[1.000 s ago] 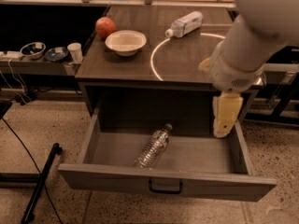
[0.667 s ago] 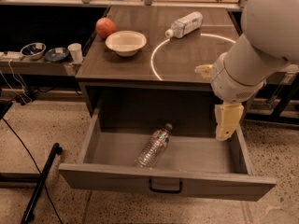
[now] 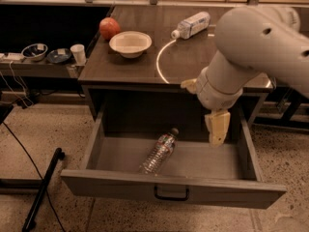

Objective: Pick water bottle from top drawer and place on counter

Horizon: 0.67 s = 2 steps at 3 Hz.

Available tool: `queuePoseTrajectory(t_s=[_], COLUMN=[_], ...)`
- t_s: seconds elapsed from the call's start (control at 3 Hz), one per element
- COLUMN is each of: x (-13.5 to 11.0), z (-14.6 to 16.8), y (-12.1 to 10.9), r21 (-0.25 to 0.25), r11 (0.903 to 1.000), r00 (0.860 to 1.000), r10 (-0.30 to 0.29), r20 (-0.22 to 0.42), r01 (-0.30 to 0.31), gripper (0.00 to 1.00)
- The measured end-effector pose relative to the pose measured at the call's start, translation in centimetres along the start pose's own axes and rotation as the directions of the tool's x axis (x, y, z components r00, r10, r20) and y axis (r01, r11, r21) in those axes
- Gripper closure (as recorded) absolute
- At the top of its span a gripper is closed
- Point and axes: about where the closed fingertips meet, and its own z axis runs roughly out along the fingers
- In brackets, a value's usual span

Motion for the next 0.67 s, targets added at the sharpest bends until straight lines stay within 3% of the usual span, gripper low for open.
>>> queuePoseTrajectory(t_s=[0.33, 0.67], x=[-1.7, -2.9], z=[6.6, 11.0], y=[0.6, 1.6], r21=[-0.065, -0.064], r11=[0.9715, 0.8951], r00=[0.974, 0.897], r10=[-0.228, -0.440], r20=[0.004, 0.038], r01=[0.228, 0.441], gripper=[0.00, 0.00])
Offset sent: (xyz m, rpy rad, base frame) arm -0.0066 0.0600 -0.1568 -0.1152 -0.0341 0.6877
